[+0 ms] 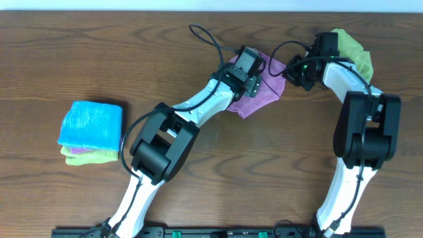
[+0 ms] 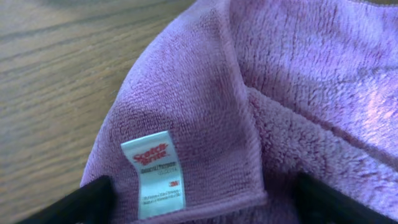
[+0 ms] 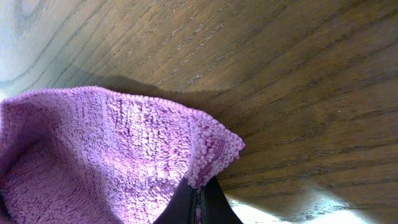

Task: Fold the cloth
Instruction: 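Grasp the purple cloth's left corner with the left gripper, then lift the cloth with both grippers and stretch it apart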

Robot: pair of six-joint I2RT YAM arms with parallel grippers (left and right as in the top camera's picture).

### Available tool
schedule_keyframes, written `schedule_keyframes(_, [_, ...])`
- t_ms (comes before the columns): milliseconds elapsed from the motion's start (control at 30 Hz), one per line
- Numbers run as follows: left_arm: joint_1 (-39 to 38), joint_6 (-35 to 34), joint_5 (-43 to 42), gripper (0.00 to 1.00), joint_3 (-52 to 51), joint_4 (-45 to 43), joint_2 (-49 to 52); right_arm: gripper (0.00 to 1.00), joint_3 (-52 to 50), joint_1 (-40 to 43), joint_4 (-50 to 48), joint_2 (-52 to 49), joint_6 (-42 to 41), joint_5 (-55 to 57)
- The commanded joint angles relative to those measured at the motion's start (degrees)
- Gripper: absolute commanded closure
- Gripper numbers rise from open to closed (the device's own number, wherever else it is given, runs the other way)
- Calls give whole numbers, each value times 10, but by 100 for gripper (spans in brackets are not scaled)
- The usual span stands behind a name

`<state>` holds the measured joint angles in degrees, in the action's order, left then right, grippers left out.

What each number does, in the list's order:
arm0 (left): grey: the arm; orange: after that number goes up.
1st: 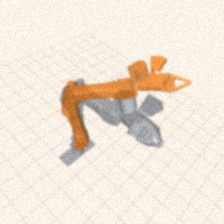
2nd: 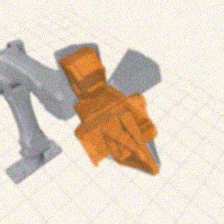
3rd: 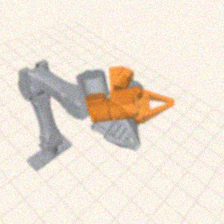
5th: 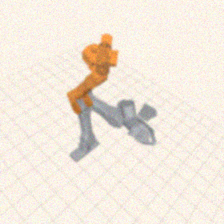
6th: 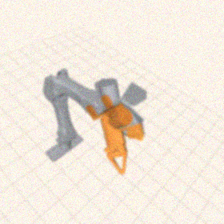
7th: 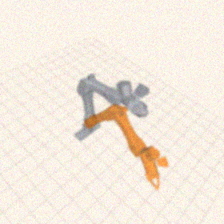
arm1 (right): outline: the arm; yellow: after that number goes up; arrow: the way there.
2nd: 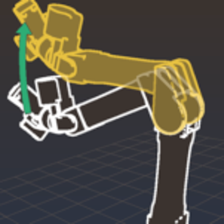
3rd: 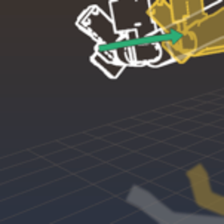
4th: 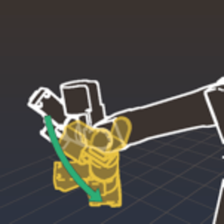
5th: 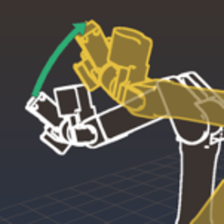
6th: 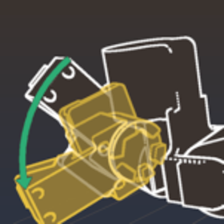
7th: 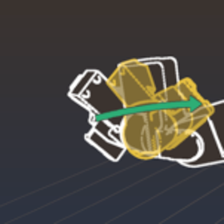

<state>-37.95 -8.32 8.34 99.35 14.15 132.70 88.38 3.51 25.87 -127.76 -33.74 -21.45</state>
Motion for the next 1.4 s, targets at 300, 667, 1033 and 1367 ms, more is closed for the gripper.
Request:
schedule_keyframes(300, [0,4,13,77,11,-21,1,99,-8,-4,14,-21,2,2])
schedule_keyframes(667, [1,4,108,94,23,-28,-5,99,-7,-4,53,-17,52,0])
schedule_keyframes(1033, [29,4,145,94,40,-10,-23,99,-7,-5,53,60,82,5])
schedule_keyframes(1367, [67,4,153,94,40,9,-59,99,-6,-37,36,95,103,3])
